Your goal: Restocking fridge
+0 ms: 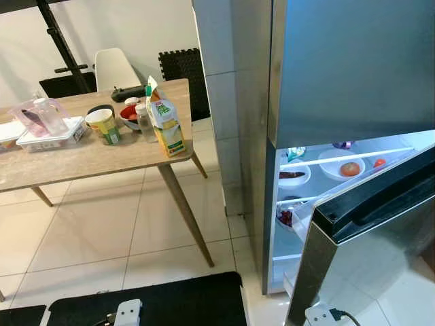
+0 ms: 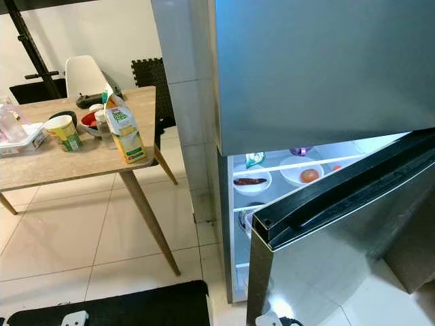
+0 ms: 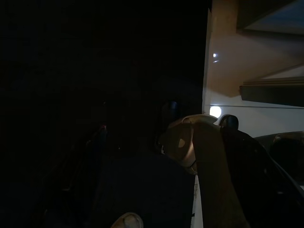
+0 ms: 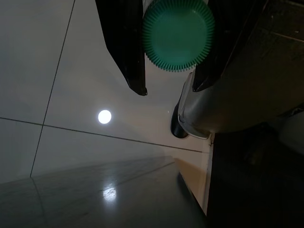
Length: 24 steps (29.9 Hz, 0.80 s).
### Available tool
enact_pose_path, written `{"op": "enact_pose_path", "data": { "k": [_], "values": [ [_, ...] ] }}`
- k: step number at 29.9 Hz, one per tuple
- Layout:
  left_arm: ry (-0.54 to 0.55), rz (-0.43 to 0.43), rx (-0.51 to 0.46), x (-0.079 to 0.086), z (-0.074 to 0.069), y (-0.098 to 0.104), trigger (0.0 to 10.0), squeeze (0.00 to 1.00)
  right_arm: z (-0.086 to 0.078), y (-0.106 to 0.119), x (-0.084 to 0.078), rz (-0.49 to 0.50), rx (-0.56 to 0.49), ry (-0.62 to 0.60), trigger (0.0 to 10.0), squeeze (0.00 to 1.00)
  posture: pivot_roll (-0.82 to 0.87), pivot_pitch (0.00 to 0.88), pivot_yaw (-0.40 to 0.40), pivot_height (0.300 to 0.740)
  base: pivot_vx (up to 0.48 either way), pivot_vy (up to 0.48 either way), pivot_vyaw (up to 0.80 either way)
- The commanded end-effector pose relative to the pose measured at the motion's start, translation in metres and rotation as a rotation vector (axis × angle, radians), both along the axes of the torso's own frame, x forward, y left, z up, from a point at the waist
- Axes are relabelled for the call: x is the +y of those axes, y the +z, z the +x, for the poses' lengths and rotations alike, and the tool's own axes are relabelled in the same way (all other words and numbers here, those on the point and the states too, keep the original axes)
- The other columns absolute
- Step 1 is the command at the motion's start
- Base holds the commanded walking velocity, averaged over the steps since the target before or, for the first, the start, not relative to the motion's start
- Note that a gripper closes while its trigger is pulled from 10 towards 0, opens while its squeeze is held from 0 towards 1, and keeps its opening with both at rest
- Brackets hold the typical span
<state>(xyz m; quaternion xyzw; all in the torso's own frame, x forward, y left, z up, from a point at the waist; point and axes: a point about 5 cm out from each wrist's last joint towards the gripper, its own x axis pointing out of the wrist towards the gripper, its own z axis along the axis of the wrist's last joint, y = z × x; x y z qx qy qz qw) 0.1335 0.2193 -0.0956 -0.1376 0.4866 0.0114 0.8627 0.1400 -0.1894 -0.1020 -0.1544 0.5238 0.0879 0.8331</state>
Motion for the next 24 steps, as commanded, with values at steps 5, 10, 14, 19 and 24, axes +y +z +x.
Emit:
{"op": "enact_pose_path", "data": {
  "k": [5, 10, 14, 19, 24],
  "values": [
    [0.007, 0.006, -0.002, 0.0005, 0.0001, 0.0001, 10.0, 0.00, 0.0003, -0.0007, 0.0051, 0.004, 0.011, 0.026, 10.0, 0.00, 0.01, 0.000, 0.085, 0.740, 0.000, 0.000, 0.00],
    [0.006, 0.008, -0.002, 0.0006, 0.0002, 0.0001, 10.0, 0.00, -0.0001, -0.0007, 0.0048, 0.004, 0.012, 0.027, 10.0, 0.00, 0.01, 0.000, 0.084, 0.740, 0.000, 0.000, 0.00],
    [0.003, 0.008, -0.002, 0.0004, 0.0003, 0.0001, 10.0, 0.00, -0.0003, -0.0007, 0.0042, 0.003, 0.013, 0.028, 10.0, 0.00, 0.01, 0.000, 0.083, 0.740, 0.000, 0.000, 0.00],
    [0.001, 0.006, -0.002, -0.0007, 0.0007, 0.0000, 10.0, 0.00, 0.0000, -0.0005, 0.0035, 0.001, 0.012, 0.029, 10.0, 0.00, 0.00, 0.000, 0.084, 0.740, 0.000, 0.000, 0.00],
    [0.001, 0.003, -0.002, -0.0013, 0.0010, 0.0000, 10.0, 0.00, 0.0004, -0.0003, 0.0028, 0.001, 0.011, 0.027, 10.0, 0.00, 0.00, 0.000, 0.083, 0.740, 0.000, 0.000, 0.00]
  ]
}}
